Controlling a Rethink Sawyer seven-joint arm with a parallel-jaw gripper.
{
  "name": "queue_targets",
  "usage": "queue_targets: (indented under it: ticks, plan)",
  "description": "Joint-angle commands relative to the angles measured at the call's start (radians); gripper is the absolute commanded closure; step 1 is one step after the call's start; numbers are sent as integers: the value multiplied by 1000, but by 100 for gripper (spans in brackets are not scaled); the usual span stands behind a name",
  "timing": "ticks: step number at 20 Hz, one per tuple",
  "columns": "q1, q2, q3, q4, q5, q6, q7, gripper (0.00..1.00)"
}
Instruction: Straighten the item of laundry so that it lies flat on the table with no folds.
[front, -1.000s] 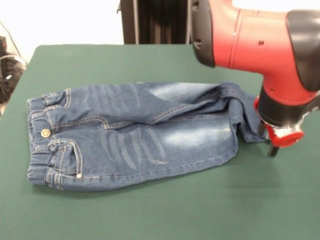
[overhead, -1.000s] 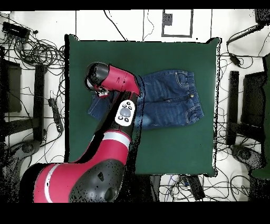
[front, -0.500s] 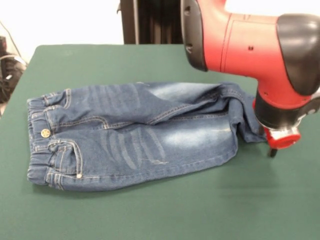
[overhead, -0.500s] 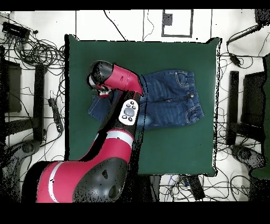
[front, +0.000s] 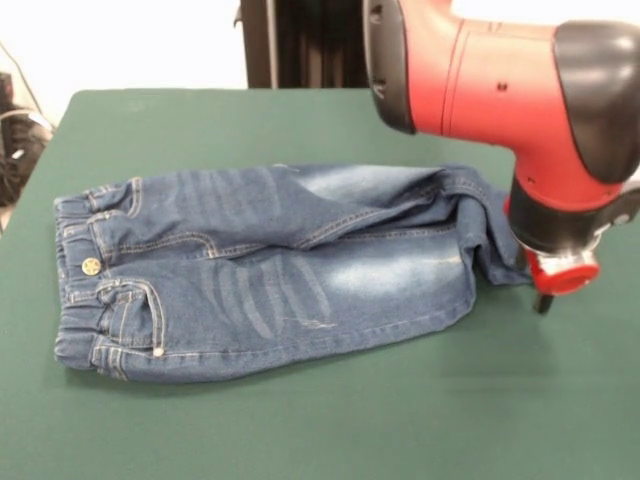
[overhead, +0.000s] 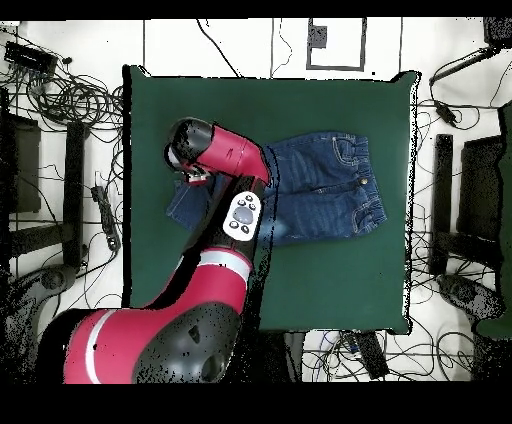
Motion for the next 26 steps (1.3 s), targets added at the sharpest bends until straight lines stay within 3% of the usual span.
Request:
queue_targets:
  ticks: [1, 6, 11, 19, 26]
  plan:
    - [28, -69, 81, 268, -22, -300, 113, 0]
    - [80, -157, 80, 384, -33, -441, 117, 0]
    - [77, -215, 106, 455, -22, -443, 96, 0]
    - [-66, -235, 278, 525, -7, -495, -46, 0]
    - [-113, -247, 344, 547, -44, -504, -49, 0]
